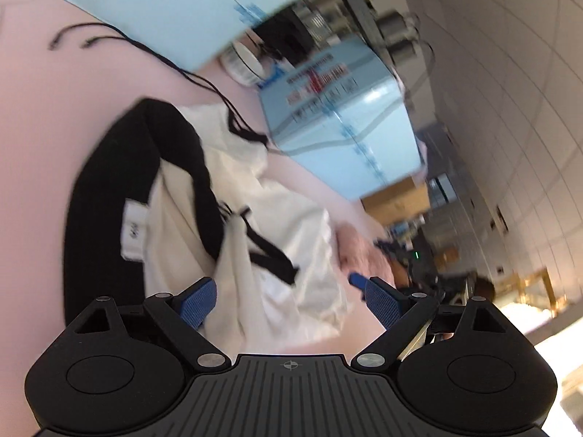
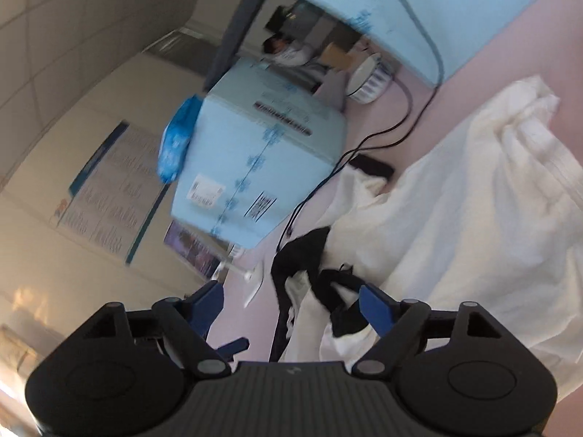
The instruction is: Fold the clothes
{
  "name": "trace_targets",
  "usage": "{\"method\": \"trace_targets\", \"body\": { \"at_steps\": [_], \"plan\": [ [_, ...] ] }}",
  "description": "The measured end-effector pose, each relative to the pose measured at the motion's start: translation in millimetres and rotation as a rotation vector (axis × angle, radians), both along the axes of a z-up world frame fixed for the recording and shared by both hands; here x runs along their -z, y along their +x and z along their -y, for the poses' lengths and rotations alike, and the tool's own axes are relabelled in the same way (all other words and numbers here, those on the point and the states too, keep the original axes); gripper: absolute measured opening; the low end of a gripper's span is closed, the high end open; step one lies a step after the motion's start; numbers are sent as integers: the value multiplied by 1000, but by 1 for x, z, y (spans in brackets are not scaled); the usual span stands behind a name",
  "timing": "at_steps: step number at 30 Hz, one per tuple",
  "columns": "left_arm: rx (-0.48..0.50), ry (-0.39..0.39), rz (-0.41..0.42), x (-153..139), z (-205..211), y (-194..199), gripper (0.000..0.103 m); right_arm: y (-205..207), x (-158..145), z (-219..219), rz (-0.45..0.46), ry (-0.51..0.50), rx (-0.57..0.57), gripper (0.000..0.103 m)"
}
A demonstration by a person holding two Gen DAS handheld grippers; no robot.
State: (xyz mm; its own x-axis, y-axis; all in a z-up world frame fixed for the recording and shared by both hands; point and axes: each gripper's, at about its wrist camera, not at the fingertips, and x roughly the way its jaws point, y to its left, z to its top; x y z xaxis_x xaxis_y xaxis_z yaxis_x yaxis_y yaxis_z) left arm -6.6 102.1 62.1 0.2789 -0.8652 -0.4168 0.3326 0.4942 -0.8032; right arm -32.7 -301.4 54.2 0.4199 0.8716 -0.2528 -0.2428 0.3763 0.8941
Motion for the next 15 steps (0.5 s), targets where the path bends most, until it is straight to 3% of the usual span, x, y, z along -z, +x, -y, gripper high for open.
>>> {"method": "trace_targets", "body": {
  "at_steps": [2, 4, 5, 6, 8, 9, 10, 13, 15],
  "plan": [
    [-4, 1, 2, 10, 5, -7, 91, 12, 28, -27, -95, 129, -68, 91],
    [-69, 12, -17, 23, 0, -12, 91, 26, 55, -43, -205, 93, 1, 87],
    [-102, 27, -23, 26, -6, -15, 91, 34, 64, -46, -240, 47, 41, 72],
    [-125, 49, -24, 28, -14, -20, 91, 44, 72, -43, -258, 14, 93, 48],
    [-108, 71, -10, 23, -27, -37, 91, 39, 65, -28, -227, 51, 141, 66],
    [-100, 79, -6, 20, -33, -46, 91, 27, 50, -13, -152, 69, 158, 81],
    [-99, 76, -14, 17, -39, -56, 91, 16, 35, 1, -79, 85, 175, 90],
    [-143, 26, -86, 22, -55, -76, 91, -36, 2, 50, 50, 47, 306, 94],
    [-180, 41, -169, 35, -55, -80, 91, -74, -1, 84, -30, 37, 432, 95]
  ]
}}
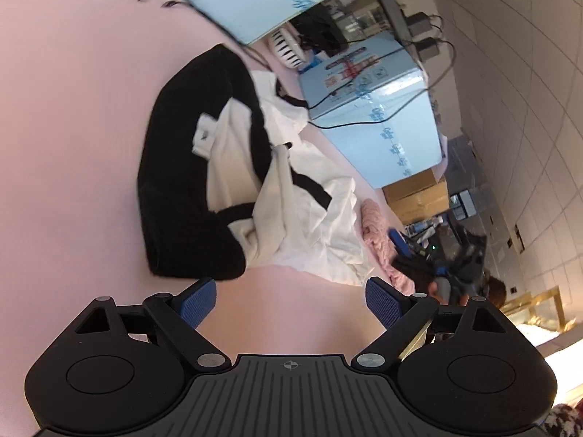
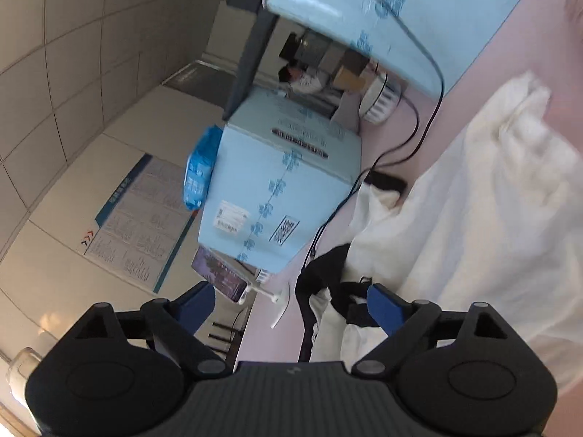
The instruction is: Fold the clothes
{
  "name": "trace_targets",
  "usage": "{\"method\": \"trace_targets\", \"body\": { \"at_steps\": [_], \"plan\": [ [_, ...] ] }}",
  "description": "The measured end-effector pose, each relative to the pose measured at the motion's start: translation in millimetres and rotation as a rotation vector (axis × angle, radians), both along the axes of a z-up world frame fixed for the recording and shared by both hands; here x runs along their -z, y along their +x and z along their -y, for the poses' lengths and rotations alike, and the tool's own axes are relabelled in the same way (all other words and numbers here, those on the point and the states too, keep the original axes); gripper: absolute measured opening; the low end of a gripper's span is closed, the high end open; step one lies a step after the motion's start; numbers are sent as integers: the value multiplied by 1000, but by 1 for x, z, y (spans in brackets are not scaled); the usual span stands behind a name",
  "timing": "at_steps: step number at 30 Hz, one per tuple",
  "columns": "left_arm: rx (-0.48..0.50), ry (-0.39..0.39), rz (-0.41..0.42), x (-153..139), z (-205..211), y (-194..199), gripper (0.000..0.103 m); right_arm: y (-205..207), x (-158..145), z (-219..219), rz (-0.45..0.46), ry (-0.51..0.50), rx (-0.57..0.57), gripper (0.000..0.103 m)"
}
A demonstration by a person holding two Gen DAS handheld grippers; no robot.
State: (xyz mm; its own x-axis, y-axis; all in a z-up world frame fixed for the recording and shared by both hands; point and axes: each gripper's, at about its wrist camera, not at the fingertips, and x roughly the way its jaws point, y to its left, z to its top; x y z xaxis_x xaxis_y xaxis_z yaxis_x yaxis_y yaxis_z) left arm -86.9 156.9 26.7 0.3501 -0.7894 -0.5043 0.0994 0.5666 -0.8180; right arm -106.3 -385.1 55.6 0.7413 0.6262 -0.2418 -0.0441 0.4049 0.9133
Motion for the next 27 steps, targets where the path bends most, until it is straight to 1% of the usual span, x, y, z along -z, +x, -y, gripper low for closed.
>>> {"method": "trace_targets", "body": {
  "at_steps": [1, 2, 3, 4, 5, 6, 8, 9, 10, 11, 12, 15, 16, 17, 18, 19, 20, 21, 22, 23, 24, 26, 27],
  "plan": [
    [-16, 3, -36, 6, 1, -1, 91, -17, 1, 13, -40, -1, 57, 95],
    [-24, -2, -53, 11, 3, 1, 91, -26, 2, 24, -68, -12, 101, 95],
    [-32, -7, -70, 16, 6, 3, 91, -44, 4, 33, -111, -46, 177, 95],
    [-42, -11, -83, 20, 9, 5, 91, -49, 7, 37, -135, -73, 220, 95],
    [-61, -10, -83, 20, 10, 10, 91, -58, 11, 42, -175, -122, 286, 95],
    [-79, -9, -83, 21, 12, 14, 91, -59, 17, 42, -200, -155, 318, 95],
    [-100, 3, -80, 21, 17, 22, 92, -47, 36, 45, -246, -184, 299, 95],
    [-107, 22, -72, 20, 22, 29, 93, -38, 45, 45, -272, -196, 284, 94],
    [-110, 42, -66, 18, 27, 33, 94, -30, 54, 44, -304, -219, 295, 93],
    [-114, 60, -59, 15, 30, 37, 94, -24, 57, 39, -263, -247, 323, 95],
    [-123, 73, -53, 14, 32, 39, 94, -20, 55, 33, -220, -298, 355, 94],
    [-169, 87, -2, 13, 34, 42, 93, 0, 55, 19, -193, -436, 384, 96],
    [-186, 98, 17, 14, 35, 43, 89, 8, 56, 15, -189, -472, 386, 80],
    [-205, 131, 29, 15, 35, 45, 81, 11, 54, 13, -200, -499, 389, 55],
    [-224, 164, 40, 16, 34, 47, 40, 16, 58, 14, -215, -487, 372, 14],
    [-240, 192, 46, 17, 34, 49, 10, 18, 65, 22, -219, -403, 351, 6],
    [-240, 191, 33, 21, 32, 52, 10, 19, 72, 29, -223, -320, 331, 5],
    [-228, 157, 26, 25, 28, 56, 9, 20, 79, 36, -225, -245, 312, 5],
    [-217, 155, 32, 22, 26, 56, 9, 15, 74, 39, -200, -273, 328, 5],
    [-204, 160, 59, 15, 24, 55, 9, 8, 68, 40, -170, -294, 342, 5],
    [-192, 164, 87, 7, 22, 54, 9, -6, 55, 41, -99, -307, 341, 5],
    [-174, 167, 153, -14, 19, 47, 9, -32, 29, 36, -30, -302, 333, 5],
    [-165, 169, 176, -25, 16, 42, 9, -43, 24, 34, -39, -303, 336, 5]
  ]
}}
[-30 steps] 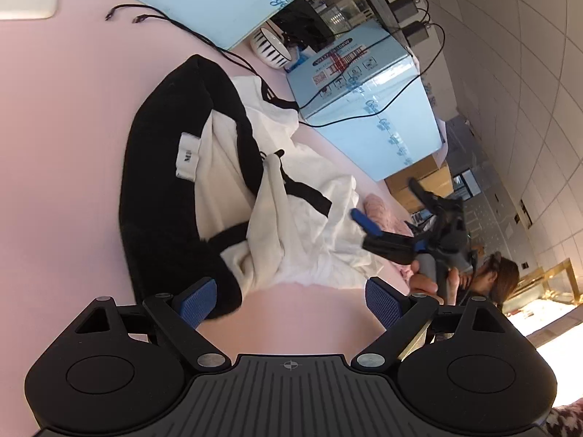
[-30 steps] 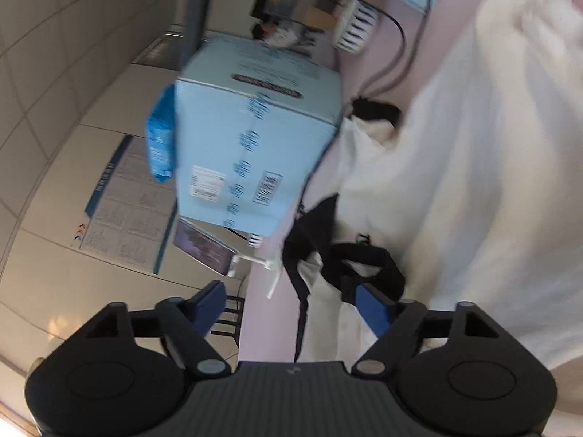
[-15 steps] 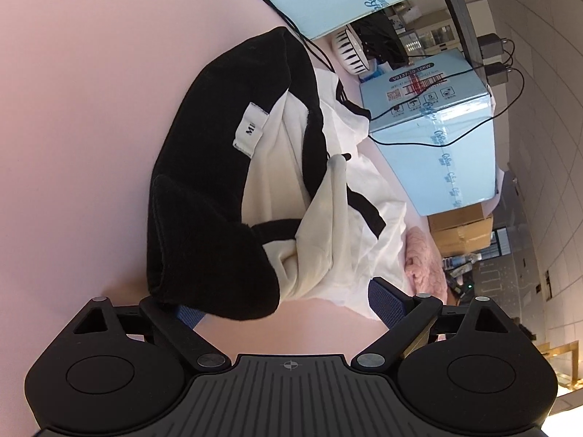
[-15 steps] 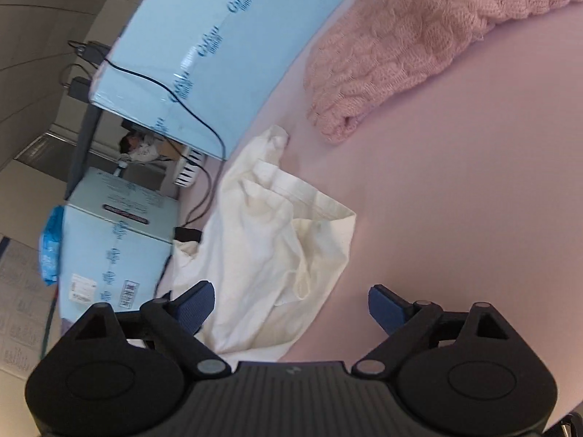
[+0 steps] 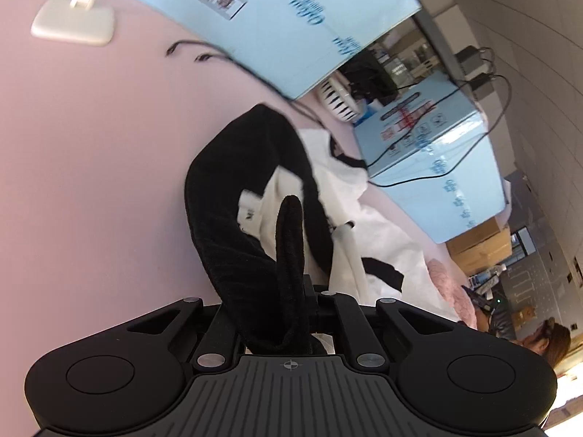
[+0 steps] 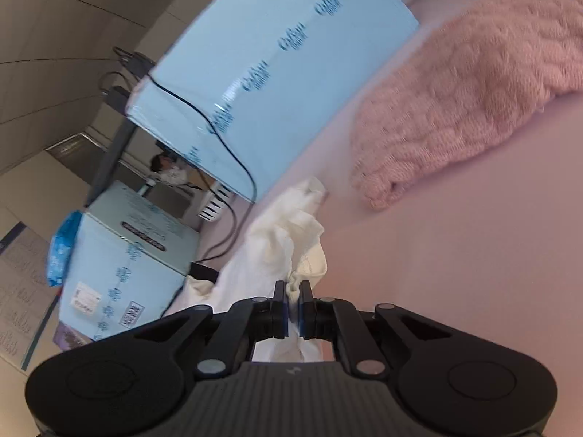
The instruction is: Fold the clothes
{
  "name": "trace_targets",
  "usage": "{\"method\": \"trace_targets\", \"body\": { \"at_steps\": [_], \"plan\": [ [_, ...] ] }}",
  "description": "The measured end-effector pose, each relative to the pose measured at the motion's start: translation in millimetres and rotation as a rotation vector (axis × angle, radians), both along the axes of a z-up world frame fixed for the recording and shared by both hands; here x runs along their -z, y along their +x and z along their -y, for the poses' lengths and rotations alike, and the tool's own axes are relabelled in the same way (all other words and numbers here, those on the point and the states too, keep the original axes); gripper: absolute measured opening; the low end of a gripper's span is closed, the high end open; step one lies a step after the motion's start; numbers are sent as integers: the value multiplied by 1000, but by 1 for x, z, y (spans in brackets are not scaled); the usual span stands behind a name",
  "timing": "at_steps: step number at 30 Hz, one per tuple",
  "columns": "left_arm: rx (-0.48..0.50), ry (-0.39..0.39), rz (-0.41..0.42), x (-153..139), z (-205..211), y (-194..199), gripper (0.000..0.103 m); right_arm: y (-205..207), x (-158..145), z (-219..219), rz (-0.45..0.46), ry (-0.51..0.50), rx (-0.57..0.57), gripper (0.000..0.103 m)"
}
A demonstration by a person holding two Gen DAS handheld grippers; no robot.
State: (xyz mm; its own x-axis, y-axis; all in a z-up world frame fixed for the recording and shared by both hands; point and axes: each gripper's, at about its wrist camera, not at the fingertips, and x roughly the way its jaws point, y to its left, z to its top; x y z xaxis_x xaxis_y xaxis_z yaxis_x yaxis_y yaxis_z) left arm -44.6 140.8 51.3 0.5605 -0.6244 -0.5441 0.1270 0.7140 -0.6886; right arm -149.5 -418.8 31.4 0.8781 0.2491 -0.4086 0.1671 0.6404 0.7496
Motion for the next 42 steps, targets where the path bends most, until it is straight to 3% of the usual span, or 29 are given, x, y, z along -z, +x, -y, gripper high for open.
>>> {"method": "trace_targets", "body": {
  "at_steps": [2, 5, 6, 7, 8, 9, 10, 11, 12, 13, 14, 15, 17, 19, 21, 22, 24, 25, 27, 28, 29, 30, 33, 36, 38, 39, 40, 41, 42],
  "plan": [
    [3, 15, -23, -1, -5, -4, 9, -23, -9, -4, -21, 2, 11, 5],
    [4, 2, -170, 32, -16, -4, 10, -41, 39, -6, -241, 54, 50, 4],
    [-1, -54, -214, 44, -24, -4, 14, -49, 40, -3, -214, 72, 46, 4],
    [-7, -95, -253, 52, -33, -4, 15, -56, 41, -1, -190, 88, 43, 11],
    [-15, -94, -277, 46, -39, -5, 17, -59, 33, -1, -208, 80, 47, 18],
    [-28, -84, -285, 39, -46, -7, 30, -64, 15, -2, -219, 20, 79, 41],
    [-59, -50, -239, 27, -52, -11, 47, -68, 0, -4, -169, -61, 101, 68],
    [-87, -17, -185, 15, -57, -14, 57, -72, -16, -6, -117, -145, 119, 80],
    [-104, 18, -101, 1, -60, -15, 75, -68, -33, -11, -33, -263, 98, 95],
    [-121, 52, -18, -13, -63, -15, 81, -63, -50, -16, 48, -376, 73, 98],
    [-123, 82, 56, -26, -64, -13, 82, -48, -60, -18, 80, -433, 16, 98],
    [-83, 95, 88, -32, -59, 0, 84, -28, -62, -18, 78, -426, -39, 98],
    [-56, 111, 72, -28, -47, 27, 85, 14, -65, -16, 72, -408, -148, 97],
    [-53, 142, 6, -12, -31, 65, 85, 71, -49, -15, 10, -309, -198, 91],
    [-39, 131, -21, 3, -20, 92, 85, 114, -32, -16, -83, -276, -204, 88],
    [-31, 123, -33, 10, -14, 104, 85, 133, -23, -18, -169, -278, -189, 86],
    [-2, 89, -55, 21, -5, 123, 85, 162, -5, -26, -252, -302, -191, 82],
    [9, 76, -61, 25, -1, 132, 84, 167, -3, -31, -234, -347, -190, 62],
    [-3, 110, -13, 24, 10, 142, 80, 177, -3, -42, -245, -439, -207, 9],
    [-3, 142, 7, 22, 16, 147, 49, 184, -4, -48, -261, -479, -228, 5],
    [1, 150, 15, 20, 19, 150, 26, 183, -9, -49, -224, -476, -223, 5],
    [4, 137, 12, 20, 20, 154, 12, 181, -14, -49, -186, -473, -218, 5],
    [-35, 125, 66, 19, 16, 157, 11, 175, -29, -42, -83, -468, -160, 5],
    [-123, 122, 89, 29, 4, 160, 11, 202, 0, -37, -235, -503, -160, 5],
    [-151, 82, 53, 36, -6, 164, 16, 212, 3, -33, -242, -496, -166, 10],
    [-162, 54, 28, 37, -12, 164, 26, 212, -3, -32, -241, -491, -164, 13],
    [-177, 53, 12, 35, -17, 162, 44, 207, -13, -31, -224, -480, -134, 24],
    [-198, 60, 7, 30, -21, 157, 55, 202, -22, -33, -191, -492, -106, 33],
    [-233, 88, 44, 21, -26, 147, 68, 193, -36, -40, -122, -537, -71, 53]
  ]
}}
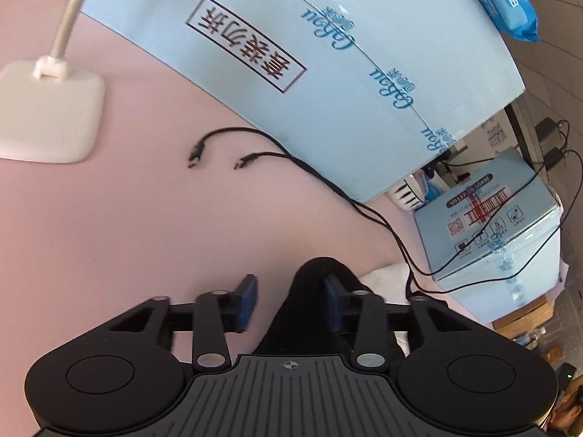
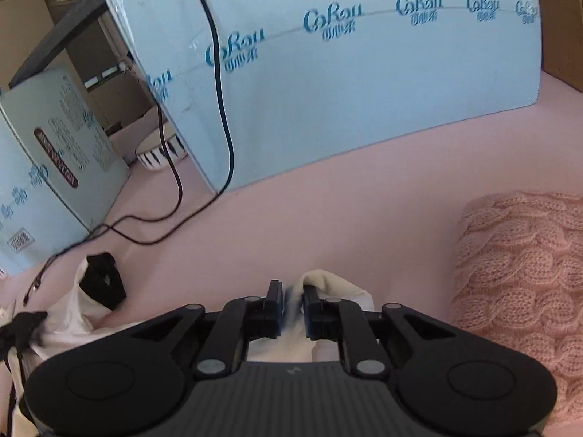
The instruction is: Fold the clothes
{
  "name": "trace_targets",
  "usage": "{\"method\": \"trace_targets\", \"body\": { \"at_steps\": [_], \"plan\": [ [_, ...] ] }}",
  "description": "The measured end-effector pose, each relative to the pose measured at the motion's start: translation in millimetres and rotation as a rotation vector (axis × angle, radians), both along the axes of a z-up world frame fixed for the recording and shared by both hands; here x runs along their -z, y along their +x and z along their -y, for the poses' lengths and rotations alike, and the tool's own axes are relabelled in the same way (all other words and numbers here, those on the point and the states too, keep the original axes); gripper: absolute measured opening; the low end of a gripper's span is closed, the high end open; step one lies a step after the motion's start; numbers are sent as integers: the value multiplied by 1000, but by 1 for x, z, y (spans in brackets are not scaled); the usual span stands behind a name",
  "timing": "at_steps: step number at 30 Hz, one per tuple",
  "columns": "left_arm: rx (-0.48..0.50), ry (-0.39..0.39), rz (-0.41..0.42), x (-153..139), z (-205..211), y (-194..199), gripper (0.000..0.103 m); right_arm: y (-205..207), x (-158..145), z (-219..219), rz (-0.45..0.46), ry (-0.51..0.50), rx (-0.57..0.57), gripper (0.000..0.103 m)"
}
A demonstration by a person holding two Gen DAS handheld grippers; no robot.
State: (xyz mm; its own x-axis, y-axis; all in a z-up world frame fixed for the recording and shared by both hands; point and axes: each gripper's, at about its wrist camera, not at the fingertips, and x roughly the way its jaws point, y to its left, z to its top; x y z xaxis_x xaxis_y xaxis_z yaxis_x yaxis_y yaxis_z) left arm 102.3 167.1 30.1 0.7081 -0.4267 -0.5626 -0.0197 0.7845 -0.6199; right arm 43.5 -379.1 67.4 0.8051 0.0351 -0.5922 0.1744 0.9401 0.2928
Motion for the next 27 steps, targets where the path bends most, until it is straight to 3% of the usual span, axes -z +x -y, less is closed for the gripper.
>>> {"method": "trace_targets", "body": {
  "at_steps": [1, 2, 4, 6, 10, 14, 15, 16, 18, 19, 22, 27],
  "plan": [
    [-18, 26, 55, -7, -2, -9, 68, -8, -13, -7, 73, -42, 10, 75],
    [-20, 45, 105, -13, -3, -17, 69, -10, -20, -14, 108, -63, -15, 82],
    [22, 47, 214, -33, 2, -39, 74, -1, -28, -39, 77, 10, -206, 83],
    [158, -31, 245, -40, 16, -51, 78, 13, -25, -68, 5, 154, -391, 82],
    [329, -112, 142, -12, 53, -52, 81, 58, -13, -129, -95, 159, -445, 82],
    [345, -151, 40, 26, 55, -44, 79, 98, 16, -163, -174, 122, -402, 80],
    [346, -185, 47, 26, 49, -43, 80, 108, 25, -168, -205, 122, -410, 69],
    [338, -203, 46, 26, 45, -43, 80, 118, 33, -174, -234, 119, -418, 40],
    [323, -237, 44, 32, 37, -43, 80, 122, 36, -185, -216, 9, -415, 8],
    [322, -254, 43, 33, 35, -43, 80, 124, 36, -191, -201, -50, -416, 8],
    [310, -265, 45, 34, 32, -45, 80, 115, 18, -191, -86, 8, -451, 8],
    [275, -274, 52, 34, 28, -47, 80, 62, -34, -189, 155, -37, -598, 8]
  ]
}}
